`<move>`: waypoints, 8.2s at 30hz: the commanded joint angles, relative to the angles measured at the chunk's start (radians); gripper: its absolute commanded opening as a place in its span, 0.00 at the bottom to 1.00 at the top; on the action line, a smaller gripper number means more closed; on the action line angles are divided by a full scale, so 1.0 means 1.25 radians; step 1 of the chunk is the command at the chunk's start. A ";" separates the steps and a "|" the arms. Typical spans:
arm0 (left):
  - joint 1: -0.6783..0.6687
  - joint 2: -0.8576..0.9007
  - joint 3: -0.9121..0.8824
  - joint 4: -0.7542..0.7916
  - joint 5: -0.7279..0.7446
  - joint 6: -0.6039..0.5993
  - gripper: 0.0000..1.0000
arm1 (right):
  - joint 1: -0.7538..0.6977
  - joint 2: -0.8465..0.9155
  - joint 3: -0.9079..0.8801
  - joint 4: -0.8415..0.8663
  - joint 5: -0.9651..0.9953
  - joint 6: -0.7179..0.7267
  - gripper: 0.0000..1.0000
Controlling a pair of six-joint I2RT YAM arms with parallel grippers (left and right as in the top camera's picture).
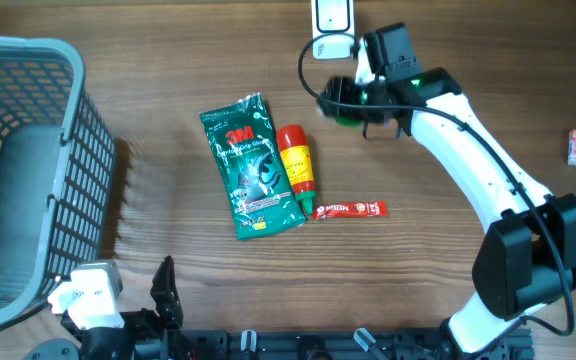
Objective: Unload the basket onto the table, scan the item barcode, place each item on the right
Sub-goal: 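Carry jar to white scanner and hold label in front of it, then carry jar to right table edge beside red-white box, then move right gripper over red sriracha bottle and grasp it, then lift sriracha bottle with right gripper and pull it toward table front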
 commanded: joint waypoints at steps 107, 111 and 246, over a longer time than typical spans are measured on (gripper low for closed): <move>0.004 -0.005 0.001 0.002 0.009 -0.010 1.00 | -0.176 -0.092 0.118 -0.293 -0.255 -0.153 1.00; 0.004 -0.005 0.001 0.002 0.010 -0.011 1.00 | 0.000 -0.088 0.042 -0.265 -0.165 -0.154 1.00; 0.004 -0.005 0.001 0.002 0.009 -0.011 1.00 | -0.079 0.050 -0.150 -0.811 -0.344 -0.215 0.35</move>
